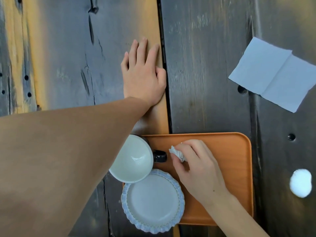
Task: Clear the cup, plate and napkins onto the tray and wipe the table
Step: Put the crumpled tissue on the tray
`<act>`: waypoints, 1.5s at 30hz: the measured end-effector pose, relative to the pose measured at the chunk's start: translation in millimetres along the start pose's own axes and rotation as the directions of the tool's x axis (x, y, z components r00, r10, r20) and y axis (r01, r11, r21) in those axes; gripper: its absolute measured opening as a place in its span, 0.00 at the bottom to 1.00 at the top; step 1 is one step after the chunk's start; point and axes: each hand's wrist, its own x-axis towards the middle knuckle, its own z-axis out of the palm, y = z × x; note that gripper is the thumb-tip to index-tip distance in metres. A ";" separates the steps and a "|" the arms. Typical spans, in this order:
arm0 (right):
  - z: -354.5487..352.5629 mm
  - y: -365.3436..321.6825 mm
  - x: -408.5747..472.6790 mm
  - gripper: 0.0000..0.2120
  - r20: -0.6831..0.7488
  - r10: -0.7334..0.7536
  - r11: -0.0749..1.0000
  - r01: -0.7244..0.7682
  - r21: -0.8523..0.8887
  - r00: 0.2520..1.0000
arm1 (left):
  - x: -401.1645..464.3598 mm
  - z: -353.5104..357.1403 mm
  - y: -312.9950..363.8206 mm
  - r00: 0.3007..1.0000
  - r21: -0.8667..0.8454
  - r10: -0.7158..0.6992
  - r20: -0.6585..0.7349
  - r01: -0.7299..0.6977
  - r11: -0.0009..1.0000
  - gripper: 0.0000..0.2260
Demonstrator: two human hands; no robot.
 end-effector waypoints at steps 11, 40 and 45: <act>-36.5 -26.7 -10.8 0.20 0.211 0.336 0.936 -0.351 0.034 0.918 | 5.8 -58.8 16.7 0.899 -0.109 -0.100 0.426 0.161 0.981 0.25; -117.5 -7.2 -308.3 0.06 0.311 0.892 0.269 -0.938 0.217 0.328 | -369.8 -135.7 -3.9 0.562 -0.182 -0.171 0.809 0.517 0.837 0.08; -143.0 29.7 -350.0 0.09 0.343 0.825 0.387 -0.891 0.239 0.450 | -384.7 -135.1 72.6 0.598 -0.395 -0.157 0.786 0.681 0.617 0.07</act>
